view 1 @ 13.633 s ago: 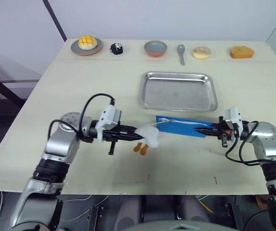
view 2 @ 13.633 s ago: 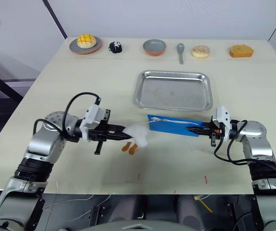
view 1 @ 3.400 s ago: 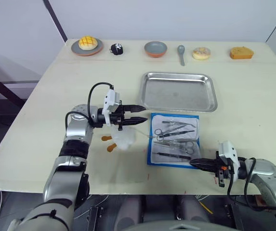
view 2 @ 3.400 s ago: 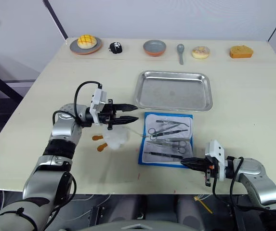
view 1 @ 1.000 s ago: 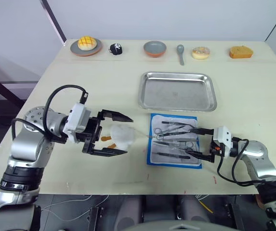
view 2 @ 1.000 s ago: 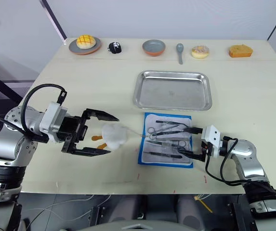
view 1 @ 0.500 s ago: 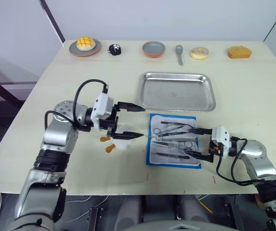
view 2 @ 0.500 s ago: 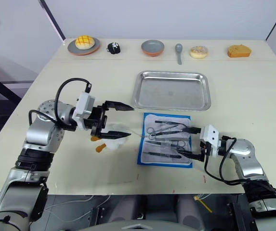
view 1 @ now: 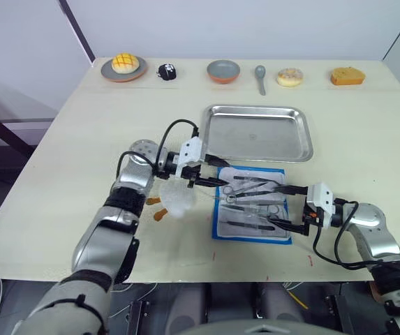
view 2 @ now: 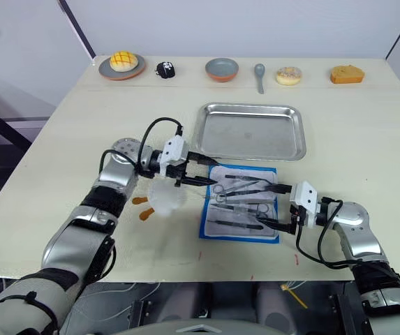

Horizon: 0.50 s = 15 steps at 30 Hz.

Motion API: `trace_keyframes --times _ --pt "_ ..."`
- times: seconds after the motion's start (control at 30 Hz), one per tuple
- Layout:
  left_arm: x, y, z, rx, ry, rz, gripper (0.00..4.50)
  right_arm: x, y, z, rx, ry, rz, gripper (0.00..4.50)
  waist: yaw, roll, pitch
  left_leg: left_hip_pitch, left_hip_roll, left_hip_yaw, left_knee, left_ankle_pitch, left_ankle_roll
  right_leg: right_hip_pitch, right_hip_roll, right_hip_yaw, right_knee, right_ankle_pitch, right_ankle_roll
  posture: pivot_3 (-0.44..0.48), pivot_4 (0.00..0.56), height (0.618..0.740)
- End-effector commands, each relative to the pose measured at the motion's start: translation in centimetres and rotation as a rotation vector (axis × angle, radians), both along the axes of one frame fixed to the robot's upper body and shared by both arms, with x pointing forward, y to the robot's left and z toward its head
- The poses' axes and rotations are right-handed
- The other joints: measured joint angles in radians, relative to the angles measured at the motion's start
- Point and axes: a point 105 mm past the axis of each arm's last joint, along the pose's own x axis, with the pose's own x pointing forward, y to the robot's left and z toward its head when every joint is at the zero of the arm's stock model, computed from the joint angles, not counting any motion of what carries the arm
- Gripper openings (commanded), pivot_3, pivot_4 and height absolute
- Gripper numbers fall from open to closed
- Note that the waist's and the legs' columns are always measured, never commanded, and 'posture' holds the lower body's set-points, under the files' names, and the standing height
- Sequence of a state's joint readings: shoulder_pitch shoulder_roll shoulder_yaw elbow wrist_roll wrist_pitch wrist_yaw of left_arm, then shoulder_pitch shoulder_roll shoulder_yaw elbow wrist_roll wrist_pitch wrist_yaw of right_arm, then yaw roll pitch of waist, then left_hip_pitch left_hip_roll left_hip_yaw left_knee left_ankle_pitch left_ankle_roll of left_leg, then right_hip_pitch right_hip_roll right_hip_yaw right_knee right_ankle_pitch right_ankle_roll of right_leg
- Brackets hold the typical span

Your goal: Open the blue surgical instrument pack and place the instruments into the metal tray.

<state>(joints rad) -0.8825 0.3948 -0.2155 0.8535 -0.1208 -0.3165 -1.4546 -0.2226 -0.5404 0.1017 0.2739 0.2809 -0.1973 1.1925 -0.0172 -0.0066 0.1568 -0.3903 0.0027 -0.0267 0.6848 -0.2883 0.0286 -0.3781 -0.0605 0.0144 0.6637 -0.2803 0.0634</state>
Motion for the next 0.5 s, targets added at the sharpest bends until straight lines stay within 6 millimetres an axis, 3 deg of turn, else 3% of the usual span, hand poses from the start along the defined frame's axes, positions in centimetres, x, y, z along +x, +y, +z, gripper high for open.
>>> trace_keyframes --times 0.03,0.23,0.5 --pt "0.7 -0.8 -0.2 0.027 -0.039 0.000 2.50 -0.6 -0.3 -2.4 -0.057 0.083 -0.017 4.50 0.000 0.000 0.000 0.000 0.000 0.000 0.000 0.000 0.000 0.000 0.000 0.000 0.000 0.000 0.000 0.000 0.150 0.740" --pt "1.0 -2.4 -1.0 0.043 -0.018 -0.009 2.50 -0.5 -0.3 -2.3 -0.050 0.081 -0.026 4.50 0.000 0.000 0.000 0.000 0.000 0.000 0.000 0.000 0.000 0.000 0.000 0.000 0.000 0.000 0.000 0.000 0.150 0.740" --pt "1.0 -2.8 -1.8 0.067 -0.007 -0.015 2.50 -0.7 -0.1 -2.8 -0.057 0.117 -0.034 4.50 -0.001 0.000 0.000 0.000 0.000 0.000 0.000 0.000 0.000 0.000 0.000 0.000 0.000 0.000 0.000 0.000 0.150 0.740"
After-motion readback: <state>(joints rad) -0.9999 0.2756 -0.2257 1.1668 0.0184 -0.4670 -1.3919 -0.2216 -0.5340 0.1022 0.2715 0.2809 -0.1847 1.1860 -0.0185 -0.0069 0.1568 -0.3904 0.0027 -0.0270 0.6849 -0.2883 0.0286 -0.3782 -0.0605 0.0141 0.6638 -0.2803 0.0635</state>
